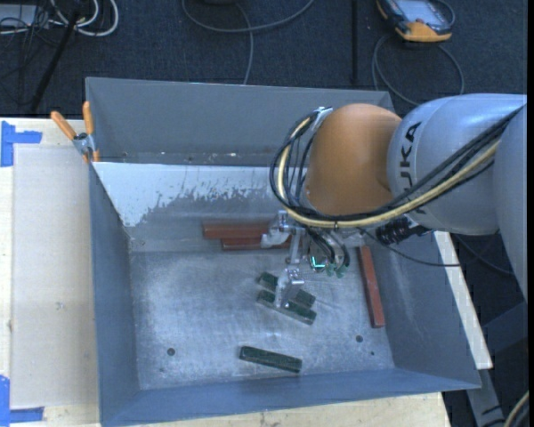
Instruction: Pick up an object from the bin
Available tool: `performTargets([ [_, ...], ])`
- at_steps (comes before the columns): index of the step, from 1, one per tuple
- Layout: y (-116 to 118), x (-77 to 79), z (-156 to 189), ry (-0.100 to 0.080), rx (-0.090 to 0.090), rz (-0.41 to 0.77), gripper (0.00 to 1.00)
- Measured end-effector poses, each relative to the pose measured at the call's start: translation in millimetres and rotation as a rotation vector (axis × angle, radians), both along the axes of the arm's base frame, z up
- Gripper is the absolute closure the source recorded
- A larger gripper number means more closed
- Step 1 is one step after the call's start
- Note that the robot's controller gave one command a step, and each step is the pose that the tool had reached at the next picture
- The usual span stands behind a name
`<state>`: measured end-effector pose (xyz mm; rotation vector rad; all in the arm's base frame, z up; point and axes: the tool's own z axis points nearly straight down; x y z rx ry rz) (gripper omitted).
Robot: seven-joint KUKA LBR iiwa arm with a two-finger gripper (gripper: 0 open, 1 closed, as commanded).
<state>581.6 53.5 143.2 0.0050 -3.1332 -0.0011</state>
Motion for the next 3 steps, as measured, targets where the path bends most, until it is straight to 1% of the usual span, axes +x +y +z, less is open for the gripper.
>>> performTargets([
  [1,-0.1,1.9,3.9,-0.007,0.001,-0.001,0.0],
  [2,-58.9,-5.7,-58.9,-0.008,0.004,-0.081,0.0],
  [3,-65.6,-3.9,-49.0,-0.008,0.0,-0.149,0.0],
])
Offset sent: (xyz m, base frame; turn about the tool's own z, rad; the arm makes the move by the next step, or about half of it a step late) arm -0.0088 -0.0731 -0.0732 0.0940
